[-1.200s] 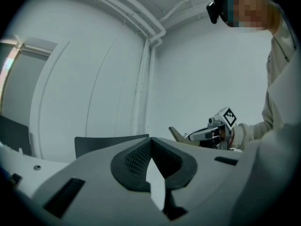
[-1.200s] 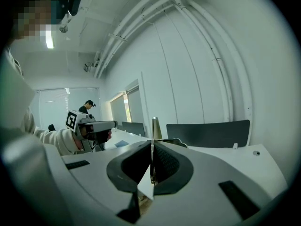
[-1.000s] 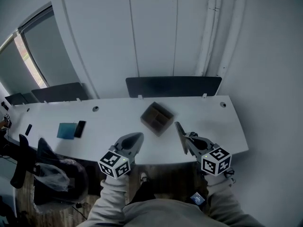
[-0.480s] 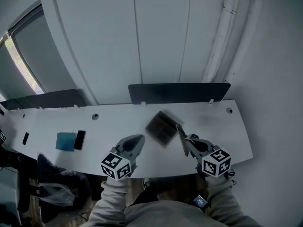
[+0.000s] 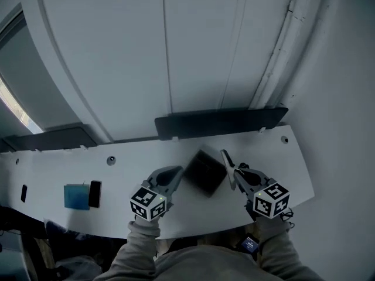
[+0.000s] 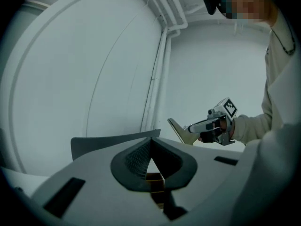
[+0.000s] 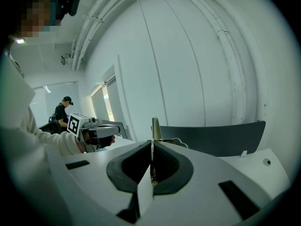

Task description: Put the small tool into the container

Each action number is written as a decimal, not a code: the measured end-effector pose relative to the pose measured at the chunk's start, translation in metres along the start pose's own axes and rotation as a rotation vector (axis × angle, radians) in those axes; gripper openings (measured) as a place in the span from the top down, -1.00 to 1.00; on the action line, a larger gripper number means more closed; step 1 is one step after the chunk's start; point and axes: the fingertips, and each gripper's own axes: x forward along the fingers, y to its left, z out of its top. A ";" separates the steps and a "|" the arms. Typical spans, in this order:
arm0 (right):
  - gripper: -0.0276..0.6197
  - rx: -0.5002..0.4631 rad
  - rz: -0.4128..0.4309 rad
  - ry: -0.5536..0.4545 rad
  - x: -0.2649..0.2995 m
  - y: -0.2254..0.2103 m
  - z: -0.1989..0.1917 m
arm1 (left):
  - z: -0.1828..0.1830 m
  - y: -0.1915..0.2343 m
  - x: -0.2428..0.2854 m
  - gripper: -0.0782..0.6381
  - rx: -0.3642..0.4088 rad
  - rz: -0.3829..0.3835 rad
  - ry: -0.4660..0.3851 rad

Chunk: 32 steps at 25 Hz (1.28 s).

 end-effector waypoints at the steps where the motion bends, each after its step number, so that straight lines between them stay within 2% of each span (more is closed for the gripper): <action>1: 0.85 0.001 -0.013 0.002 0.004 -0.004 0.001 | 0.000 0.006 0.006 0.78 0.001 -0.007 0.004; 8: 0.85 0.000 -0.033 0.013 0.019 -0.029 0.013 | 0.011 0.025 0.028 0.78 0.011 -0.021 -0.004; 16: 0.85 -0.008 0.018 0.009 0.047 -0.053 0.030 | 0.026 0.025 0.039 0.78 0.047 -0.006 -0.004; 20: 0.85 -0.004 0.027 0.018 0.052 -0.063 0.028 | 0.020 0.029 0.040 0.78 0.064 0.032 0.034; 22: 0.85 -0.008 0.031 0.028 0.051 -0.069 0.027 | 0.021 0.029 0.040 0.78 0.044 0.034 0.021; 28: 0.85 -0.001 0.033 0.038 0.056 -0.077 0.020 | 0.026 0.031 0.042 0.78 0.073 0.059 0.017; 32: 0.85 -0.010 0.041 0.027 0.056 -0.073 0.024 | 0.018 0.032 0.044 0.78 0.066 0.069 0.048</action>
